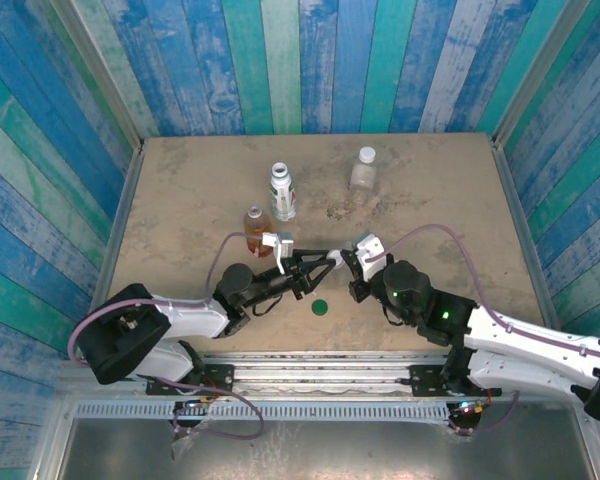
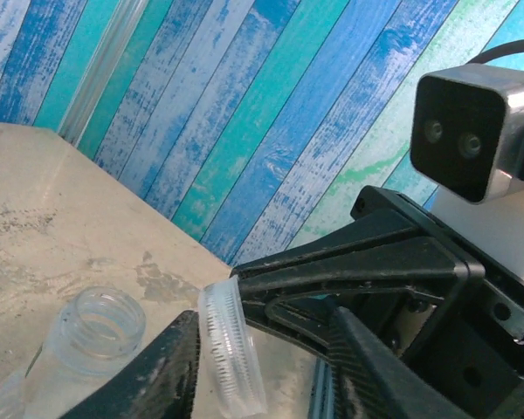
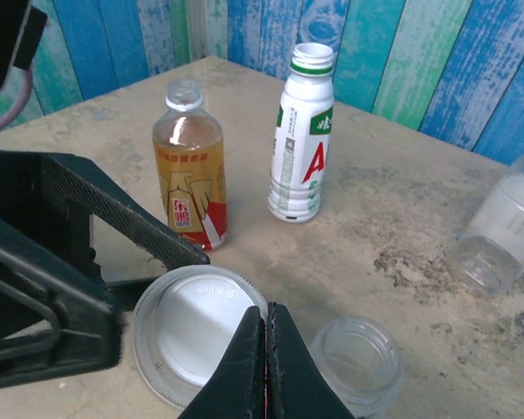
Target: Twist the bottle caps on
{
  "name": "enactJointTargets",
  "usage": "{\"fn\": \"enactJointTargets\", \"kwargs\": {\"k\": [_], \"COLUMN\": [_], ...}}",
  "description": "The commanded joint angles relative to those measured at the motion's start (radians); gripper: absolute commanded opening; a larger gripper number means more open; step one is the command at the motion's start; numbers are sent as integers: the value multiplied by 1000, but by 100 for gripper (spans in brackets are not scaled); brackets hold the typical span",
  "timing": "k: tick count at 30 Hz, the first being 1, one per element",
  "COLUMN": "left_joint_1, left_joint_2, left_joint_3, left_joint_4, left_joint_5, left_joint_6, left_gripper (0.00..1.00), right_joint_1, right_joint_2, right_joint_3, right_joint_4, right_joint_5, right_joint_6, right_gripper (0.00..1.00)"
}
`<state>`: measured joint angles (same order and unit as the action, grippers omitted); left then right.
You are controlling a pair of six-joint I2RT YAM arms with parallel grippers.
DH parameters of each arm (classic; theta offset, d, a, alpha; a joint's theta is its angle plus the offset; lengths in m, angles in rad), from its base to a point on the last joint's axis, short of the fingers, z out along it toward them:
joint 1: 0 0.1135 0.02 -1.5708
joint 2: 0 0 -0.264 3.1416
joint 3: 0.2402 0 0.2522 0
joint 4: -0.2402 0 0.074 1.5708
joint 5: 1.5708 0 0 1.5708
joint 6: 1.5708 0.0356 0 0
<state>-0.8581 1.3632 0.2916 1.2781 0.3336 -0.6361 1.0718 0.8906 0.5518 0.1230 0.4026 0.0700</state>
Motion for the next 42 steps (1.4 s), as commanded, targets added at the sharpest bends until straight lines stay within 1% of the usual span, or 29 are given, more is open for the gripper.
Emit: {"fn": "enactJointTargets", "kwargs": {"k": [1,6,12,14,15,16,18,20,21,22,23,24,26,27,29,30,32,34,37,39,42], "left_joint_1": [-6,-6,-6,-6,-6,-6,-6,-6,-6,-6,-6,-6,-6,-5,-6,-6,-6,-6,-6,-6,-6], "left_joint_2": [-6,-14,-40,-55,-62,-72,-90,-102,-128,-144,-154,-165,-182,-194,-212,-215,-214,-208,-186,-174,-157], "left_joint_3": [15,10,20,18,18,18,18,18,17,17,17,17,22,24,29,29,35,69,129,152,189], "left_joint_4": [3,-15,-60,-87,-100,-110,-132,-162,-180,-194,-206,-221,-253,-267,-275,-265,-242,-279,-346,-361,-398], "left_joint_5": [21,2,2,-3,-8,-16,-33,-64,-84,-104,-123,-153,-212,-243,-287,-296,-311,-314,-332,-344,-370], "left_joint_6": [-19,-11,20,50,63,77,107,150,179,216,257,304,397,448,541,601,705,816,945,1004,1077], "left_gripper": [37,35,20,14,13,13,13,13,13,16,18,18,18,18,17,17,17,17,18,18,18], "right_joint_1": [-2,-3,-3,-3,-3,-2,-3,-2,-2,-3,-3,-3,-7,-15,-47,-63,-97,-138,-187,-227,-269], "right_joint_2": [2,3,11,10,9,7,5,2,-2,-8,-13,-16,-26,-27,-23,-22,-22,-19,-7,3,4], "right_joint_3": [25,26,26,29,30,37,58,84,97,109,119,130,150,167,203,214,222,238,266,282,278], "right_joint_4": [38,47,46,46,45,40,20,-15,-32,-52,-71,-98,-144,-185,-253,-271,-266,-261,-249,-254,-228], "right_joint_5": [-14,-24,-33,-38,-40,-49,-70,-87,-85,-68,-39,3,36,30,-34,-75,-151,-234,-314,-369,-398], "right_joint_6": [1,2,6,7,6,8,8,24,49,89,141,214,348,434,593,672,780,854,912,947,1000], "right_gripper": [1,0,1,3,5,8,20,38,47,55,59,62,67,69,68,67,66,66,67,66,62]}}
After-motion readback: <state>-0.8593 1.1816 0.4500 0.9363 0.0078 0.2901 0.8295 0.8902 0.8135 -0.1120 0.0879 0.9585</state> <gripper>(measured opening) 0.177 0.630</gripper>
